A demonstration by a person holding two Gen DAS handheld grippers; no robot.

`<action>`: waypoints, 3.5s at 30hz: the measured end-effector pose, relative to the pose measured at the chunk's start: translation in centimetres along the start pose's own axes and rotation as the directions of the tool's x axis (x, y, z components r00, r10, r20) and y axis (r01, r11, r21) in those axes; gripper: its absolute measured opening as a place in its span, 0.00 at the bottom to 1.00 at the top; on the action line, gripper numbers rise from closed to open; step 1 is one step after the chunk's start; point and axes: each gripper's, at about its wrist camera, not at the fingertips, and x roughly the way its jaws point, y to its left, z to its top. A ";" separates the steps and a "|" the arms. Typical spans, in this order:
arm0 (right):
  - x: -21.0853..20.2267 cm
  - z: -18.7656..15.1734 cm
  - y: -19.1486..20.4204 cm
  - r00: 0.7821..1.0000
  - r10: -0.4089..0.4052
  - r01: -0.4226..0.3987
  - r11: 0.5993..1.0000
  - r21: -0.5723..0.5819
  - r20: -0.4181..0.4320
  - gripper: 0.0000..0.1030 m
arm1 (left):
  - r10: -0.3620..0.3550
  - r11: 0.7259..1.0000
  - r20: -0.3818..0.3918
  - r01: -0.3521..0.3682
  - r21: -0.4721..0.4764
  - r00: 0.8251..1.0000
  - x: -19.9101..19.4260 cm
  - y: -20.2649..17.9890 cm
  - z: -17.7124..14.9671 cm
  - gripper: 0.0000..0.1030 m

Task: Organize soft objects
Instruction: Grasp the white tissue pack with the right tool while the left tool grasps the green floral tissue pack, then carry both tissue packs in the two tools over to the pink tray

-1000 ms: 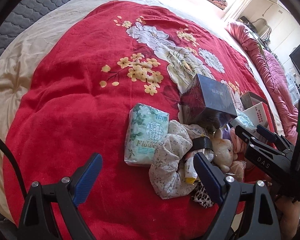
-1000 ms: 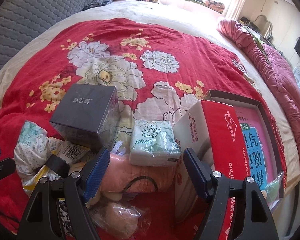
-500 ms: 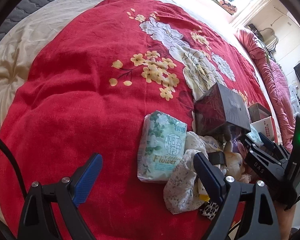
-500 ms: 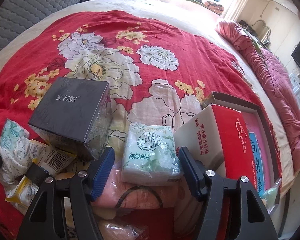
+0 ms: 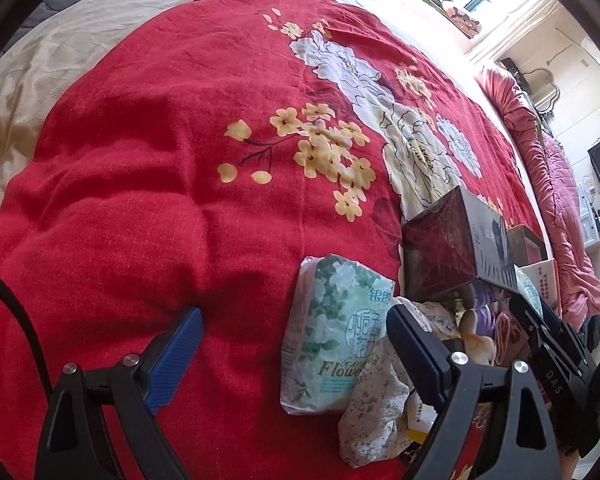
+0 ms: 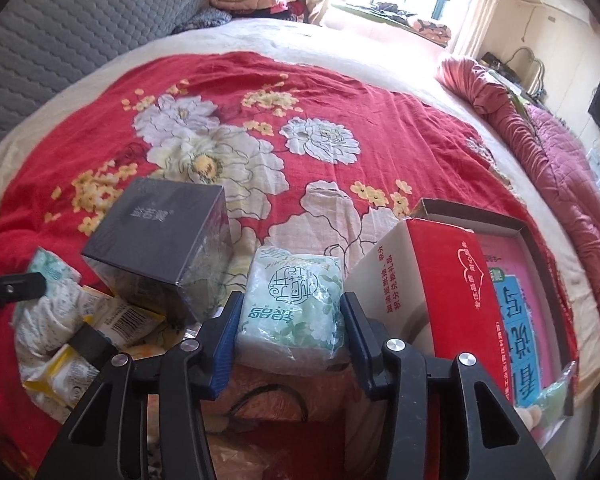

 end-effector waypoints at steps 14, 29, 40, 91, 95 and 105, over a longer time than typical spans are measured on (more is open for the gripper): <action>-4.1 -2.2 -1.4 0.988 0.153 -0.154 0.982 0.111 0.019 0.48 | -0.125 0.992 -0.037 0.126 0.016 0.991 0.4 -1.2 -0.7 0.36; -5.9 -1.8 -1.3 0.980 0.190 -0.196 0.975 0.107 0.063 0.48 | -0.087 0.995 0.019 0.086 0.055 0.996 -2.4 -2.5 -1.1 0.24; -8.3 -1.7 -1.8 0.970 0.225 -0.236 0.962 0.135 0.092 0.48 | -0.053 0.995 0.055 0.048 0.091 0.997 -6.4 -3.3 -1.1 0.24; -15.1 -14.9 -23.3 0.997 0.037 -0.062 0.907 0.417 0.068 0.48 | -0.198 0.769 -0.169 0.260 0.584 0.965 -3.2 -36.2 -14.1 0.24; -13.4 -15.5 -23.2 0.997 0.062 -0.071 0.908 0.412 0.036 0.48 | -0.169 0.753 -0.194 0.254 0.607 0.966 -1.5 -37.8 -15.0 0.24; -9.4 -16.1 -24.2 0.998 0.060 -0.059 0.915 0.399 0.010 0.48 | -0.136 0.756 -0.220 0.245 0.607 0.966 1.3 -39.2 -15.0 0.24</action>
